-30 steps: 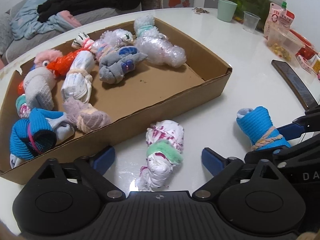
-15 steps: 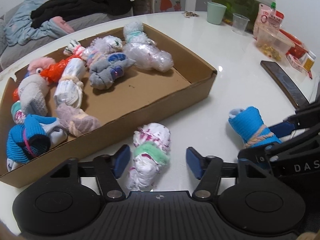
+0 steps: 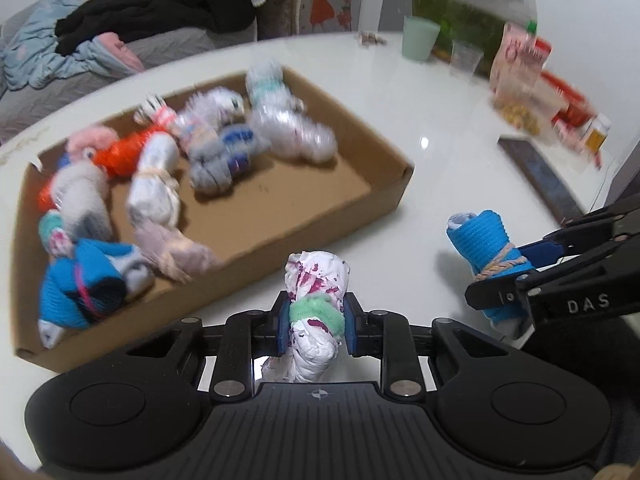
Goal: Organize objects
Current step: 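Grasp the white green-banded bundle with the left gripper while the right holds the blue bundle, then carry both bundles over the tray and lower them inside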
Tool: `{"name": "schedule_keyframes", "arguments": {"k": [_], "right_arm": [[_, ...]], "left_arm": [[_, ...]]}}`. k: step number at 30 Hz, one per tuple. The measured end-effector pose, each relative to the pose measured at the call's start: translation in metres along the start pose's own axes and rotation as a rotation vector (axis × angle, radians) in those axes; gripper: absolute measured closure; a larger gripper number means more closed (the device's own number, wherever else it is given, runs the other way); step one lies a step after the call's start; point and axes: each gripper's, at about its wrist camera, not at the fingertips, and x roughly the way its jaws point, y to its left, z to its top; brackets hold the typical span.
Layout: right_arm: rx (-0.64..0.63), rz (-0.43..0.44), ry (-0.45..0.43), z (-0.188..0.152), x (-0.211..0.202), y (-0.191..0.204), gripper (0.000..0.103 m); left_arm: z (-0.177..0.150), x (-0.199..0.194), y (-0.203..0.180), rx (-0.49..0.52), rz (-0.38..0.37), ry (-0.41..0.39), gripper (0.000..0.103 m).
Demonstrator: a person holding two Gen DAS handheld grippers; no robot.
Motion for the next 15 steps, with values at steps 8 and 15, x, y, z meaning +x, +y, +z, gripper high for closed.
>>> {"name": "schedule_keyframes", "arguments": {"k": [8, 15], "right_arm": [[-0.008, 0.008, -0.076, 0.026, -0.044, -0.009, 0.064], [-0.097, 0.022, -0.132, 0.073, -0.059, 0.000, 0.063]], "left_arm": [[0.041, -0.029, 0.024, -0.083, -0.006, -0.059, 0.071], [0.085, -0.019, 0.050, -0.121, -0.007, -0.058, 0.071]]}}
